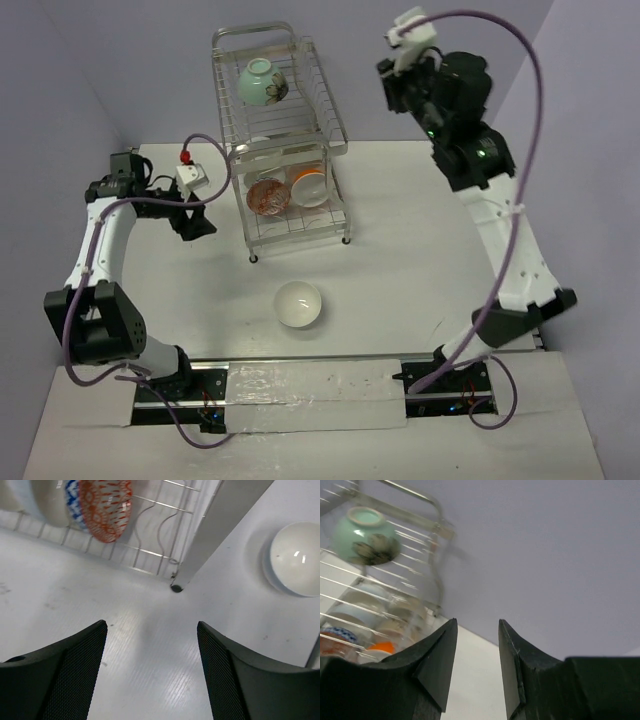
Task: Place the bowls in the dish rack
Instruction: Move the dish rack to the center of the board.
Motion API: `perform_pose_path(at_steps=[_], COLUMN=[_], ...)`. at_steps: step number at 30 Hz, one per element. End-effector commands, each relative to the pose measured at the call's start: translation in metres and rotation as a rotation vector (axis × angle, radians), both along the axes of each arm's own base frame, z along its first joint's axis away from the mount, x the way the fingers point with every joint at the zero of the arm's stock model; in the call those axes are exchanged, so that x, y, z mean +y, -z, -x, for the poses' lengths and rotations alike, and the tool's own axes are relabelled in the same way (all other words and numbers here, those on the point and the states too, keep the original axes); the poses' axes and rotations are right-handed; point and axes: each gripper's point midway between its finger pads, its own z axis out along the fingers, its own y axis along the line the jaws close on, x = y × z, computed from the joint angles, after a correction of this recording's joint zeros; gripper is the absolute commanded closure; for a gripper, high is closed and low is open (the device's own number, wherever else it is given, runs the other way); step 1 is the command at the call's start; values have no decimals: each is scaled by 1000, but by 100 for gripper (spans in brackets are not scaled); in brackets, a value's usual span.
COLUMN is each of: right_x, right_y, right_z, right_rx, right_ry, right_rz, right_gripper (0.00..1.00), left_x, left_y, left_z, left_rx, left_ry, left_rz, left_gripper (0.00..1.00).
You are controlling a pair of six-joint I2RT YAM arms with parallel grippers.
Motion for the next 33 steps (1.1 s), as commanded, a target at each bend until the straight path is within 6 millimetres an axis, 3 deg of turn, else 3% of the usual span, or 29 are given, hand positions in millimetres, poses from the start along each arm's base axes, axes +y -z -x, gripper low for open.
perform_pose_path(at_steps=[1, 2, 3, 7, 9, 11, 13, 14, 20, 28, 32, 33], right_x=[-45, -56, -57, -71, -74, -73, -71, -68, -43, -7, 7, 12], right_y=[-8, -12, 26, 81, 117, 152, 170, 185, 225, 249, 258, 270], right_z=[34, 54, 49, 71, 79, 81, 80, 77, 57, 28, 3, 1], right_rx=[-16, -36, 35, 141, 215, 295, 360, 408, 587, 807, 882, 948], right_ry=[55, 64, 72, 68, 54, 21, -16, -34, -181, -361, -420, -449], right_rz=[-67, -70, -31, -34, -40, -59, -92, -99, -167, -283, -325, -353], right_gripper=[54, 54, 54, 59, 68, 86, 100, 100, 100, 100, 100, 100], left_x=[17, 24, 27, 48, 56, 58, 59, 58, 64, 63, 37, 32], left_y=[-25, -16, -22, -14, -10, -3, -4, -2, -10, -26, -33, -39], left_z=[-4, -2, -3, -24, -30, -30, -34, -34, -40, -51, -55, -56], left_rx=[-104, -58, -89, -164, -231, -245, -246, -219, -256, -195, -44, 4], left_ry=[-88, -156, -192, -466, -576, -636, -673, -694, -771, -820, -716, -710], left_rz=[16, 48, 54, 109, 142, 191, 227, 253, 316, 399, 527, 579], left_gripper=[23, 24, 25, 26, 26, 25, 25, 25, 25, 25, 26, 26])
